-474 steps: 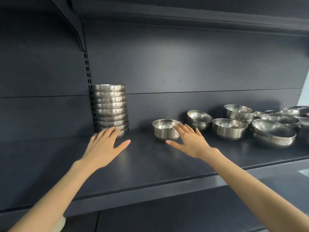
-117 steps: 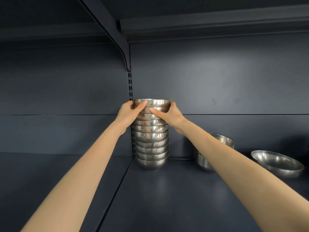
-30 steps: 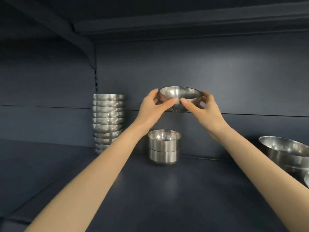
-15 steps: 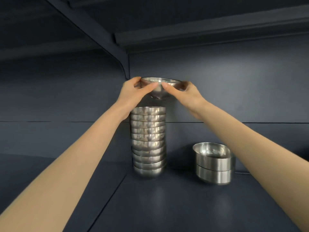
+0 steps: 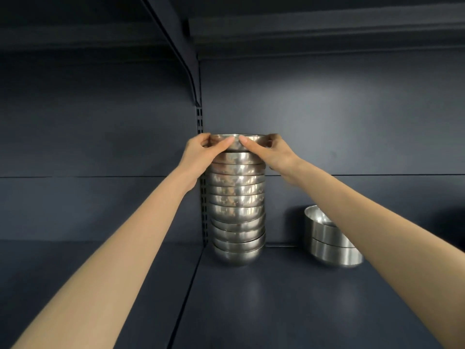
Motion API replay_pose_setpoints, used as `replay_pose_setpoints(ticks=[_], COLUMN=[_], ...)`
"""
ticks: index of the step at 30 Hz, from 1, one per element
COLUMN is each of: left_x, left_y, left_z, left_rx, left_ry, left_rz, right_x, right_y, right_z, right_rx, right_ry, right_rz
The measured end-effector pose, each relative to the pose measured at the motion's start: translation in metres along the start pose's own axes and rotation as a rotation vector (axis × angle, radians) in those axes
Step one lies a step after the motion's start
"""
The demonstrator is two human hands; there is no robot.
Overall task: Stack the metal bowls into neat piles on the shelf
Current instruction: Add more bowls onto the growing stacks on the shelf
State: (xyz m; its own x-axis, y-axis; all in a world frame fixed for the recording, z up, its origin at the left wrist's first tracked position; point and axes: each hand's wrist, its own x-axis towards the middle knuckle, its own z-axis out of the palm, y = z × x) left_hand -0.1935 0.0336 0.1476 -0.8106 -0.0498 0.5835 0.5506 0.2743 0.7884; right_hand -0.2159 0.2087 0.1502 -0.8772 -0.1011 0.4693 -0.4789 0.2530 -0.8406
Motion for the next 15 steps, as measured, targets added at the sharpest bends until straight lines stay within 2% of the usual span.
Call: replay_pose_setpoints(ticks=[7, 15], left_x=[-0.003, -0.016], left_y=[-0.014, -0.013], left_z=[0.005, 0.003], left_rx=[-0.029, -0.056], left_ry=[0.004, -0.052], left_rz=[-0.084, -0.077], right_x=[-0.004, -0.009], right_y=[0.014, 0.017], right_z=[0.003, 0.004], right_rx=[-0.029, -0.07], right_ry=[-0.008, -0.027], right_rz=[0.044, 0.024])
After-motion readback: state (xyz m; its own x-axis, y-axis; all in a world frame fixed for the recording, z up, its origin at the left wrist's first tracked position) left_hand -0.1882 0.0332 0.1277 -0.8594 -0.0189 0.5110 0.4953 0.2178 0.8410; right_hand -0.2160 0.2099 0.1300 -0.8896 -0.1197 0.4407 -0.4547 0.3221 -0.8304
